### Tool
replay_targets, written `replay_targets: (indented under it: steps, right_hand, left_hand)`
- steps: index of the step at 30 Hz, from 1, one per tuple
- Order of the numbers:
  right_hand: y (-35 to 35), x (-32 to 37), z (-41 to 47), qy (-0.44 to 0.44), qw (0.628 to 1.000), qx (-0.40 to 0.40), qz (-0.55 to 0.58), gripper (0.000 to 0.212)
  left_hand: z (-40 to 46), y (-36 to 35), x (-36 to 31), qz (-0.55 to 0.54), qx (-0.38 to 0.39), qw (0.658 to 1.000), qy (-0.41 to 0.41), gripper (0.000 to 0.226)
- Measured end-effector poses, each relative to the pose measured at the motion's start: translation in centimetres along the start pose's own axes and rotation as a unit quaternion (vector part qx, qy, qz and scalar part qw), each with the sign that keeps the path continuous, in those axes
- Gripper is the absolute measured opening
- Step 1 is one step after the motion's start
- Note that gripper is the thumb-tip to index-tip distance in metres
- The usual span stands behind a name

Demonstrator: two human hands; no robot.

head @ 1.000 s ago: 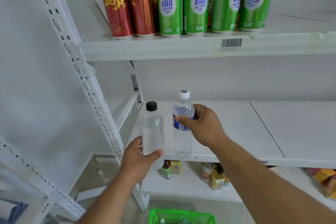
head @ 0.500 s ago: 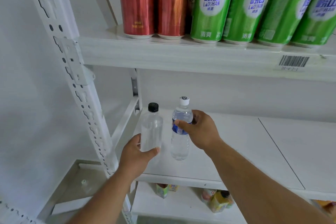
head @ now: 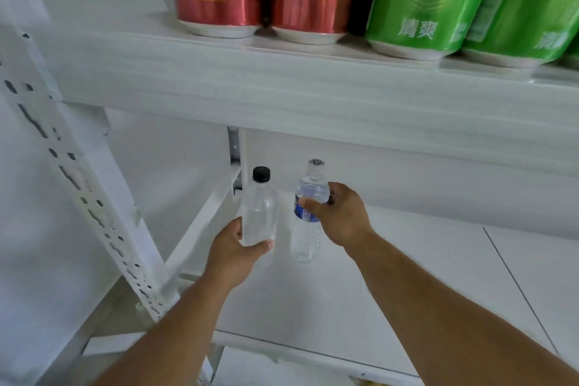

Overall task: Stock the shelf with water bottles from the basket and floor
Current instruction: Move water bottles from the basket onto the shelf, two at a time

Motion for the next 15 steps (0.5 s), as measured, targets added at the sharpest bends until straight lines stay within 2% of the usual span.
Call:
replay_targets:
  steps: [15]
  right_hand:
    - [-1.5, -1.7, 8.6, 0.021, 0.999, -0.019, -0.025, 0.019]
  left_hand:
    - [11.6, -2.9, 0.9, -0.022, -0.008, 0.999, -0.04, 0.038]
Point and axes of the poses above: each hand's wrist, its own z-axis towards the middle knuckle, its own y-axis out of the back of the hand, x = y × z, the point moved 6 cm from there along z, towards the middle knuckle, and after that the axes turned 2 degrees about x, right-handed, at the moved point
